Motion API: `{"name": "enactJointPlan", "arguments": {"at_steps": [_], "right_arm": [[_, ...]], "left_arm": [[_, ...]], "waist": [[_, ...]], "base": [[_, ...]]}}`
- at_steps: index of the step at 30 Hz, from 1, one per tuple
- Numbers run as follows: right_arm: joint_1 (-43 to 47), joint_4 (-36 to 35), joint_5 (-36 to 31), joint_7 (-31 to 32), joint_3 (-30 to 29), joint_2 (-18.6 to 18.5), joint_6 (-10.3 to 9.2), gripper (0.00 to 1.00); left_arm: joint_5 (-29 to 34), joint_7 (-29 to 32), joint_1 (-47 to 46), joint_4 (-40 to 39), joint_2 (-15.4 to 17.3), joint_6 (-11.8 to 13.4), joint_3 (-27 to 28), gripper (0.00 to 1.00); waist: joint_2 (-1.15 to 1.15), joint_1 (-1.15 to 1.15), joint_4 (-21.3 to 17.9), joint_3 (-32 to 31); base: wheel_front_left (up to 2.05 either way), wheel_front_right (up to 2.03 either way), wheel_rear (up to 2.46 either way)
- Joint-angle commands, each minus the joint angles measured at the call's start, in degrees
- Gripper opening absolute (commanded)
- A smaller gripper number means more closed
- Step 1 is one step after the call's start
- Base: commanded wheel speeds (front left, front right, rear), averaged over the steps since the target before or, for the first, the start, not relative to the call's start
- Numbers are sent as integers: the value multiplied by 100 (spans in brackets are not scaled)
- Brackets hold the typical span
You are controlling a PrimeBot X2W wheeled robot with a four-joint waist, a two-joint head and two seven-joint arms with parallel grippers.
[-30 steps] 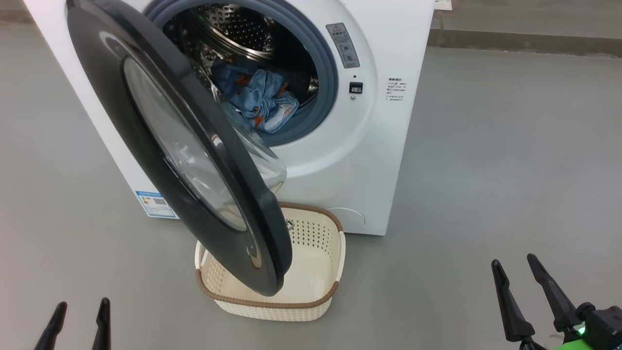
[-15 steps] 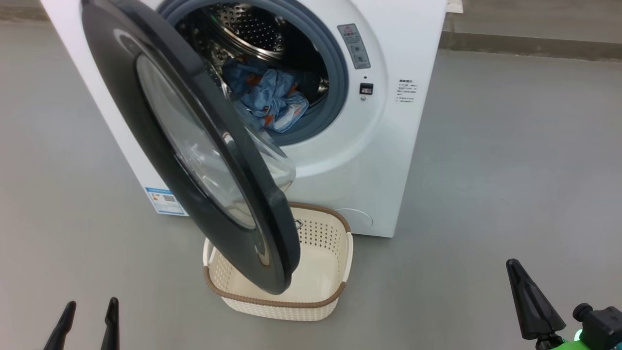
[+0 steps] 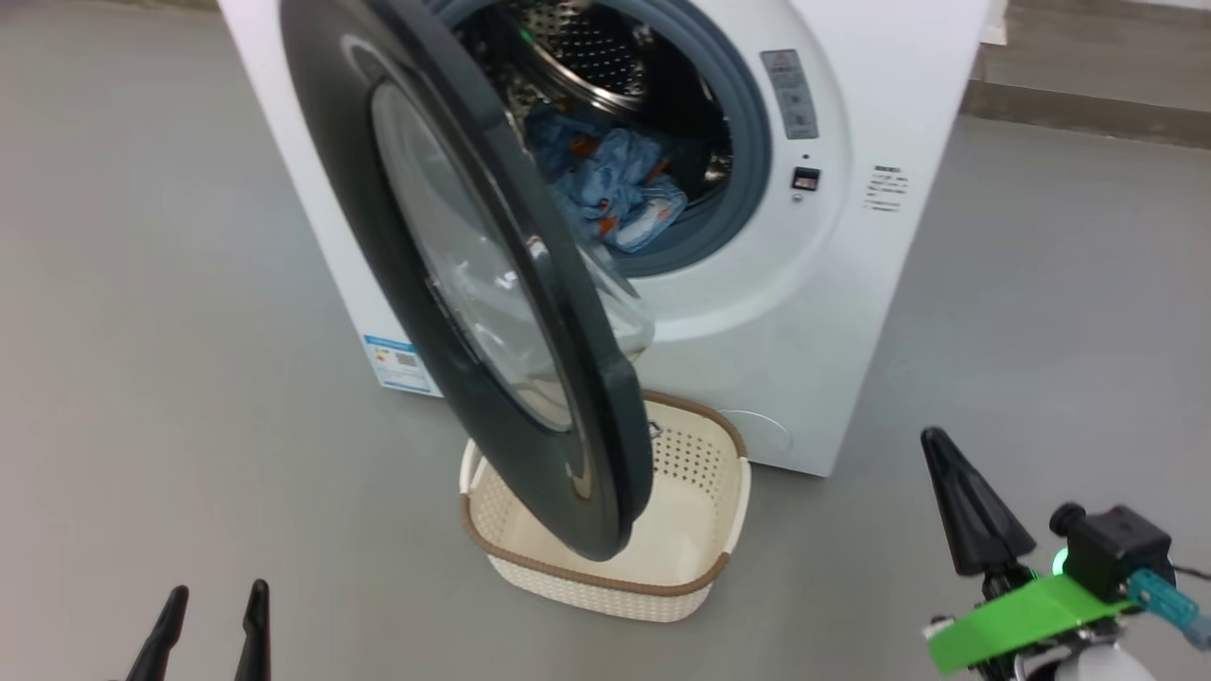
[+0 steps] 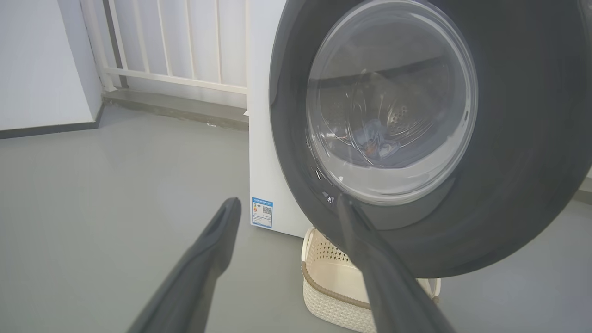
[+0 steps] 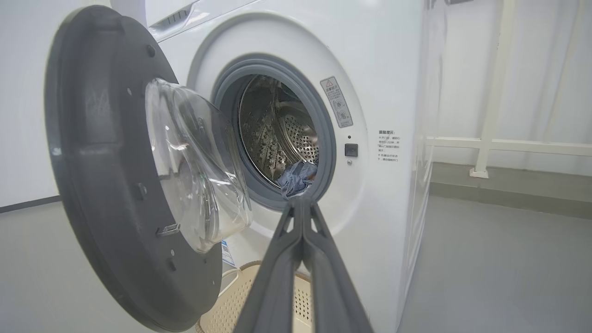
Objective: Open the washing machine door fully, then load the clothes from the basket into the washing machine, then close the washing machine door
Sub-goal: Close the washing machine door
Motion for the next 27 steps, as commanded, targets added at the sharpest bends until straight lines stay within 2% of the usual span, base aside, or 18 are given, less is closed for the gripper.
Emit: {"name": "enactJointPlan", "arguments": {"at_steps": [1, 11, 18, 27], "right_arm": [[-314, -106, 53, -47, 147, -86, 25, 0], [-1414, -131, 107, -47, 508, -90, 25, 0], [-2282, -689, 23, -47, 956, 3, 25, 0], [-2321, -1053, 10, -47, 1720, 179, 25, 0]], "left_arm": [[64, -61, -135, -157, 67, 3, 194, 100], [31, -61, -164, -185, 47, 3, 145, 100], [36, -61, -161, -182, 19, 3, 157, 100], [46, -61, -140, -176, -22, 3, 182, 100]], "waist": [[0, 0, 229, 8], [0, 0, 732, 17], [0, 0, 880, -13], [0, 0, 926, -57]], "base": [[0, 0, 0], [0, 0, 0], [0, 0, 0], [0, 0, 0]]}}
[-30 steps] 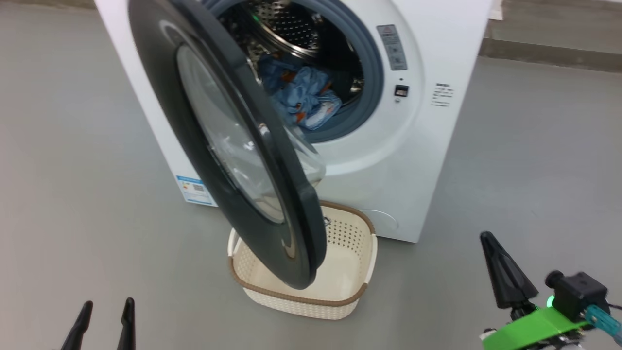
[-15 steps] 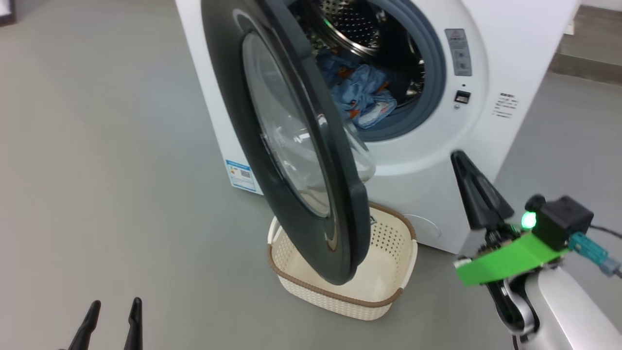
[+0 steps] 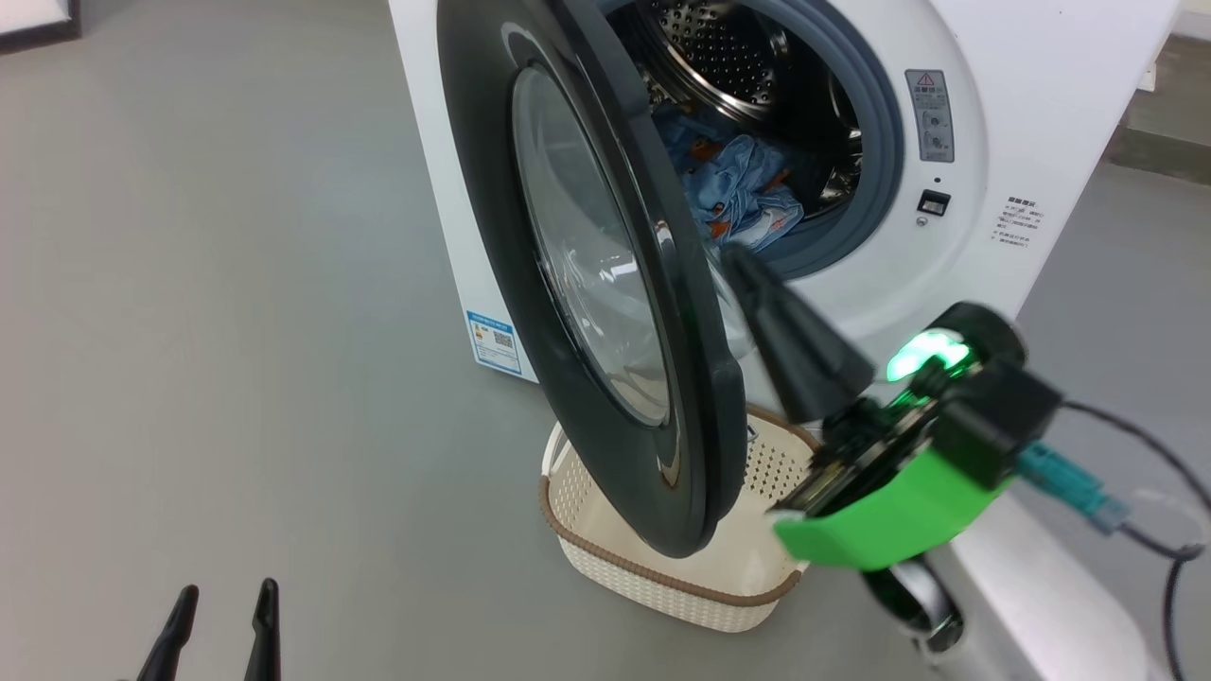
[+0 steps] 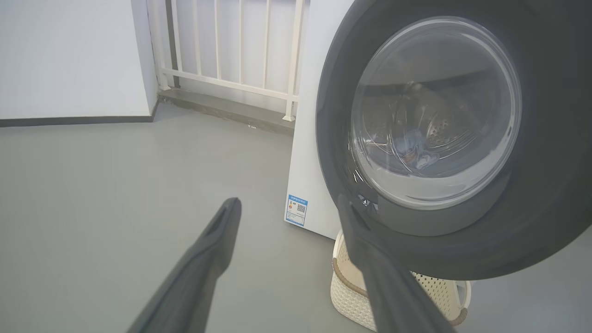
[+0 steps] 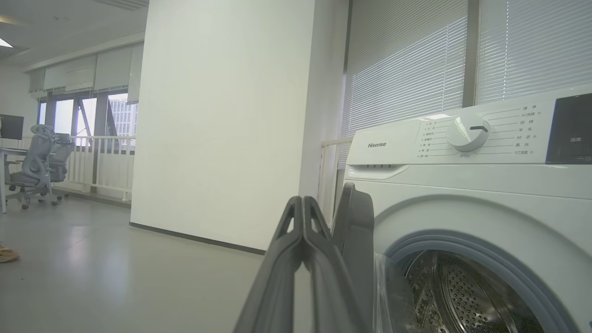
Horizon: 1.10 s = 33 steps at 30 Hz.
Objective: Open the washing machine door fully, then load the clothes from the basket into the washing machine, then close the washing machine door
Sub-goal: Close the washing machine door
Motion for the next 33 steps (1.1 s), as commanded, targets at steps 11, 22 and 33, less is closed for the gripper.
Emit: {"name": "enactJointPlan", "arguments": {"at_steps": [11, 22, 33], "right_arm": [[518, 400, 301, -28, 1177, 277, 25, 0], [852, 1110, 449, -28, 1086, 328, 25, 0], [713, 1664, 515, -28, 907, 448, 25, 0]], "left_arm": [[104, -61, -93, -217, -17, 3, 252, 100], [101, -61, -131, -216, -109, 3, 295, 100], [87, -61, -202, -195, -131, 3, 223, 100]], "waist": [[0, 0, 51, 7], [0, 0, 76, 140], [0, 0, 114, 214]], "base": [[0, 0, 0], [0, 0, 0], [0, 0, 0]]}}
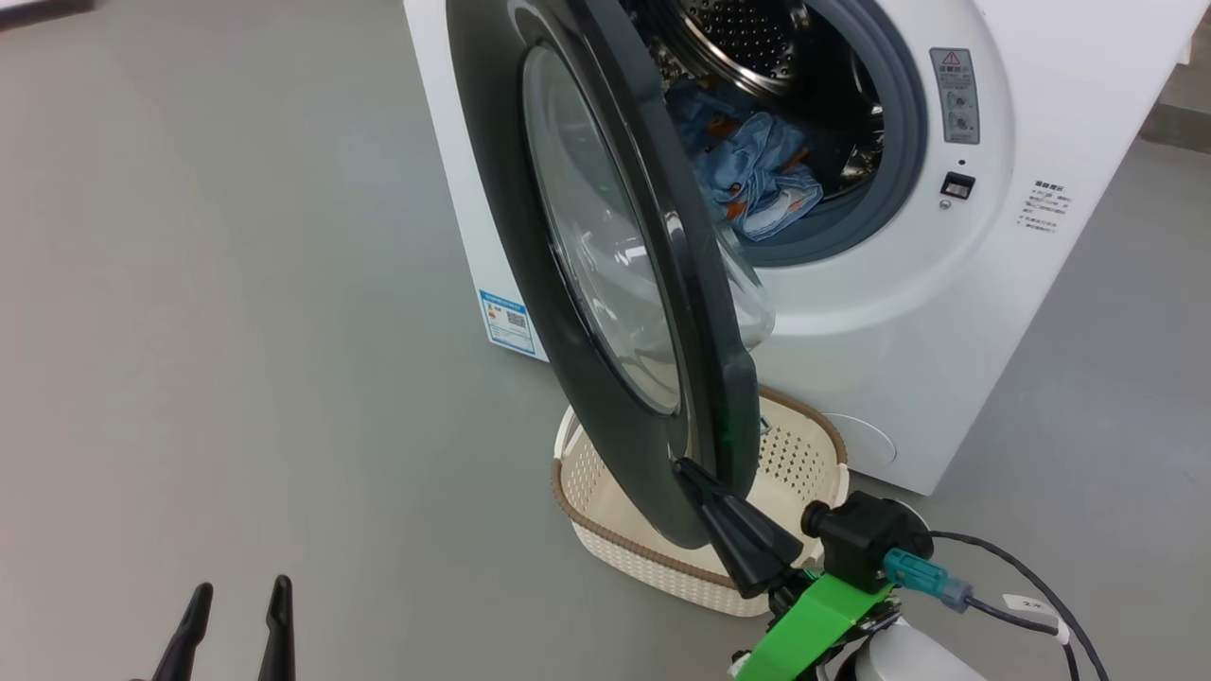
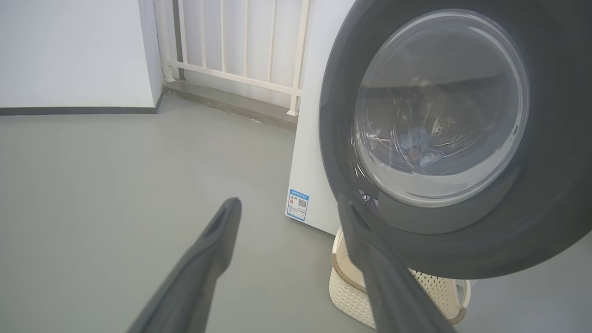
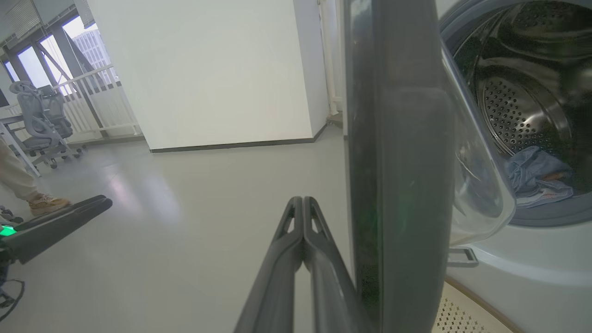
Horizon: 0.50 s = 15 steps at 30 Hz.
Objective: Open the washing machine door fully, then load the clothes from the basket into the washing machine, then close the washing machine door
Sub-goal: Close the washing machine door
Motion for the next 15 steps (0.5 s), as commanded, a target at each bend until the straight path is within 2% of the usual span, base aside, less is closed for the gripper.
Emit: {"name": "enactJointPlan", "arguments": {"at_steps": [1, 15], "right_arm": [[-170, -67, 79, -29, 20, 110, 25, 0], [-288, 197, 100, -29, -212, 196, 25, 0]], "left_arm": [[45, -61, -202, -144, 91, 3, 195, 100], [28, -61, -230, -151, 98, 3, 146, 100]], "waist": [[0, 0, 18, 8], [0, 0, 72, 62]], "base": [[0, 0, 0], [0, 0, 0]]}}
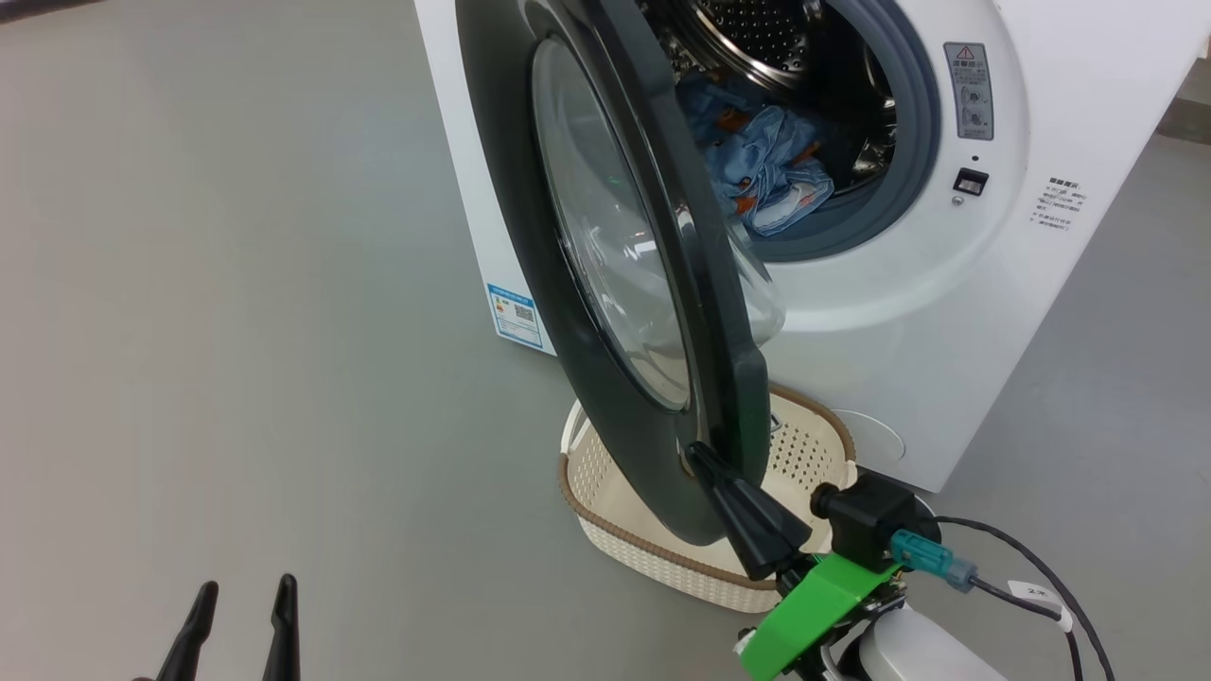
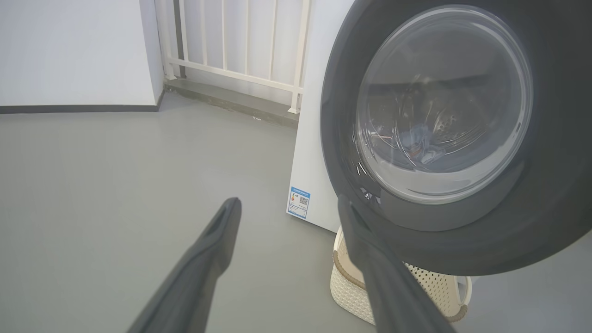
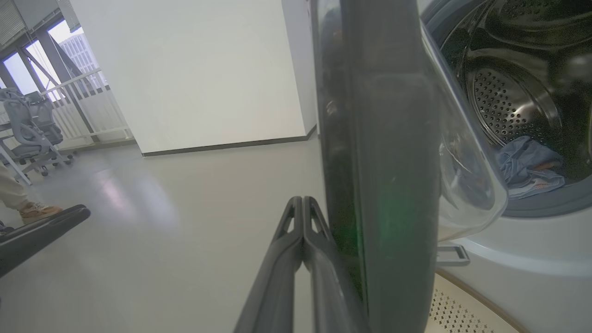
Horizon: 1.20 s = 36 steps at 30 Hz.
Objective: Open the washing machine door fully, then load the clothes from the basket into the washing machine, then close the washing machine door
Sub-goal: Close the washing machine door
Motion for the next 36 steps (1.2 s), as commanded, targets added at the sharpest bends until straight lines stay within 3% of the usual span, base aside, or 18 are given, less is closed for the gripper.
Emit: {"name": "enactJointPlan", "arguments": {"at_steps": [1, 14, 36], "right_arm": [[-190, -105, 84, -29, 7, 72, 25, 0], [-310, 17, 68, -29, -364, 27, 25, 0], [-1083, 206, -134, -29, -1341, -351, 25, 0]], "left_arm": [[28, -61, -223, -154, 99, 3, 193, 100], [7, -61, -258, -181, 96, 3, 141, 100], [30, -61, -661, -372, -125, 3, 15, 100]], "waist": [[0, 0, -2, 4], [0, 0, -42, 102], [0, 0, -106, 814]], "base": [[0, 0, 0], [0, 0, 0], [0, 0, 0]]}}
